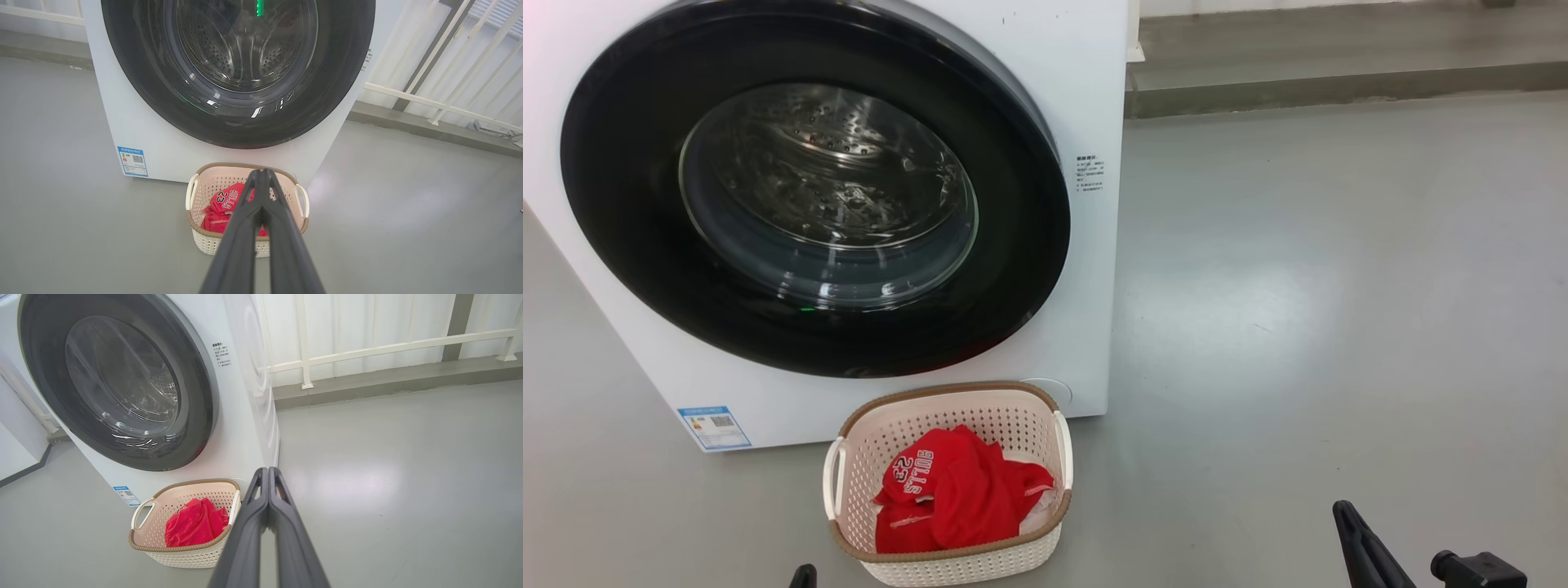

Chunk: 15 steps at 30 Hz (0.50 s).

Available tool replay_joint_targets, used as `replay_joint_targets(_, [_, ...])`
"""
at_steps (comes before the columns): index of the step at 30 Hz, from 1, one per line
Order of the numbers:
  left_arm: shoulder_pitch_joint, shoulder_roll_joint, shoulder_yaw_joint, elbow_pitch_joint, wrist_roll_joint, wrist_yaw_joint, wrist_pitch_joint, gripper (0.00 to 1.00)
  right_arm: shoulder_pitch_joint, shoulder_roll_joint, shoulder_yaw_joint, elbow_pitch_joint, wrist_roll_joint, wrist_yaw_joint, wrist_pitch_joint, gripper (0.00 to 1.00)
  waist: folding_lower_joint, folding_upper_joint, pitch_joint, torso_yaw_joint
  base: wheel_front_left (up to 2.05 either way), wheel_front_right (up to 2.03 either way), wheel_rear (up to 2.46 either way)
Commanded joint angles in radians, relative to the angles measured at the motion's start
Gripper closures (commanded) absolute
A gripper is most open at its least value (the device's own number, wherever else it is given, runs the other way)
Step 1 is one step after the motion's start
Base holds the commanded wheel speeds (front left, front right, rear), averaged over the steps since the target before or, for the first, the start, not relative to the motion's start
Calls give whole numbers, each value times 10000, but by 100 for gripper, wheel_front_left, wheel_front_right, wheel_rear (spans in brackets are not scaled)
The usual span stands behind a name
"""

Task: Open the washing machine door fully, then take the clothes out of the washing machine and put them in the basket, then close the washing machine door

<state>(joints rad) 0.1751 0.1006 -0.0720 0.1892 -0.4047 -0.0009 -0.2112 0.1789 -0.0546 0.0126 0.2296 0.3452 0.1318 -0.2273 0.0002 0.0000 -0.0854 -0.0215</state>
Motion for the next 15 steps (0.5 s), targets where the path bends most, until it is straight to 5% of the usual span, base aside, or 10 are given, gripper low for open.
replay_joint_targets(1, [-318, 33, 138, -194, -204, -75, 52, 100, -414, -74, -63, -219, 267, -1, 43, 100, 0, 0, 13, 2, 0, 0, 0])
replay_joint_targets(15, [-654, -38, 361, -94, -1770, -237, 470, 100, -744, -79, -194, -168, 1925, -2, 465, 100, -2, 0, 133, 31, 0, 0, 0])
